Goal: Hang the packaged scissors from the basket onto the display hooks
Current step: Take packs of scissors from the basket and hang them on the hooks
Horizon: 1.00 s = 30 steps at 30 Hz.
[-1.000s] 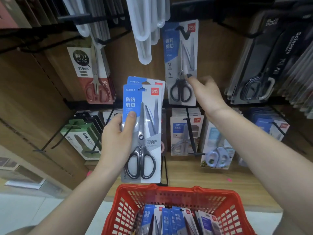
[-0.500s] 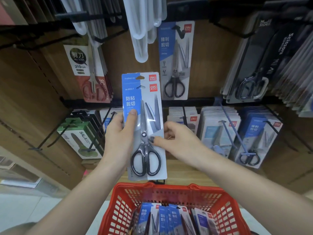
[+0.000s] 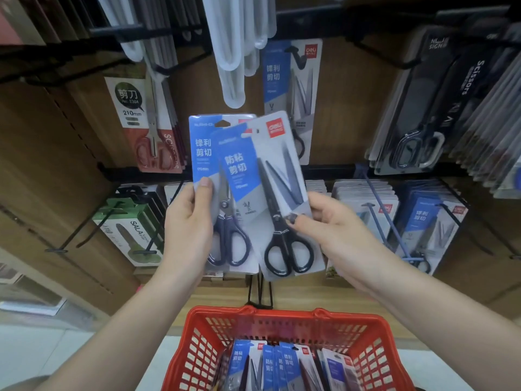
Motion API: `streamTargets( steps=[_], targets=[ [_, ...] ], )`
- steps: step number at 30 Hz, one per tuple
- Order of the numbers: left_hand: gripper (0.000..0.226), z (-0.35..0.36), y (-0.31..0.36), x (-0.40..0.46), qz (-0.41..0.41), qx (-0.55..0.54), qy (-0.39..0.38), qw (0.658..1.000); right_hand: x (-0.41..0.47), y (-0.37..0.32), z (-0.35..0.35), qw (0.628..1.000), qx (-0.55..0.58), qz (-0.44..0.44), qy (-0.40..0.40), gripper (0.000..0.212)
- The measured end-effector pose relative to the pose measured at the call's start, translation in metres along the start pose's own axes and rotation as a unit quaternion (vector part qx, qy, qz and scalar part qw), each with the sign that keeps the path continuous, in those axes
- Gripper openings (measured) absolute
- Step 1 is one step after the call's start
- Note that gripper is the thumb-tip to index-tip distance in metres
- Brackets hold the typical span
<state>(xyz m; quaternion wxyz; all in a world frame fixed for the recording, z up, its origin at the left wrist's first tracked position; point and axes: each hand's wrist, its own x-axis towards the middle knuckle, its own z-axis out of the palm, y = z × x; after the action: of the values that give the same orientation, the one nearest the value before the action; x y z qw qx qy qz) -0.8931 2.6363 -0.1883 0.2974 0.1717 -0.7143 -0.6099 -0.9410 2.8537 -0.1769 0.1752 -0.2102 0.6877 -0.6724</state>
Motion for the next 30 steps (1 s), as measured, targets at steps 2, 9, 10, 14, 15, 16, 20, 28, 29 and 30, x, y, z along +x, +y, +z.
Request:
streamTargets(
  steps=[2,9,10,14,15,16,20,28,29,30],
  targets=[
    [0.040,-0.003,0.000,0.004,-0.007,0.001,0.008,1.000,-0.004,-0.003,-0.005,0.999,0.020,-0.020,0.014,0.019],
    [0.035,-0.005,0.001,0.008,-0.017,-0.001,0.009,1.000,-0.004,-0.014,-0.008,0.986,-0.004,-0.152,0.062,0.013],
    [0.036,-0.005,0.001,0.008,-0.020,-0.002,0.008,1.000,-0.003,-0.016,-0.007,0.986,0.006,-0.155,0.068,0.019],
    [0.034,-0.004,0.000,0.005,-0.029,-0.007,0.001,1.000,0.002,-0.020,-0.007,0.982,0.017,-0.171,0.080,0.009],
    [0.034,-0.004,0.000,0.005,-0.028,-0.007,-0.003,1.000,0.003,-0.020,-0.006,0.981,0.029,-0.171,0.088,0.013],
    [0.033,-0.004,0.000,0.004,-0.025,-0.006,-0.006,1.000,0.004,-0.019,-0.004,0.980,0.043,-0.167,0.096,0.023],
    [0.033,-0.006,0.000,0.005,-0.026,-0.001,-0.005,1.000,0.008,-0.015,0.006,0.976,0.060,-0.171,0.119,0.017],
    [0.032,-0.007,0.002,0.006,-0.038,-0.007,0.004,0.999,0.074,-0.027,-0.010,0.974,0.067,-0.063,0.207,0.005],
    [0.032,-0.008,0.003,0.005,-0.038,-0.007,0.005,0.999,0.085,-0.028,-0.012,0.973,0.065,-0.052,0.218,0.004],
    [0.034,-0.008,0.003,0.004,-0.038,-0.008,0.003,0.999,0.095,-0.029,-0.014,0.972,0.069,-0.045,0.222,0.004]
  ],
)
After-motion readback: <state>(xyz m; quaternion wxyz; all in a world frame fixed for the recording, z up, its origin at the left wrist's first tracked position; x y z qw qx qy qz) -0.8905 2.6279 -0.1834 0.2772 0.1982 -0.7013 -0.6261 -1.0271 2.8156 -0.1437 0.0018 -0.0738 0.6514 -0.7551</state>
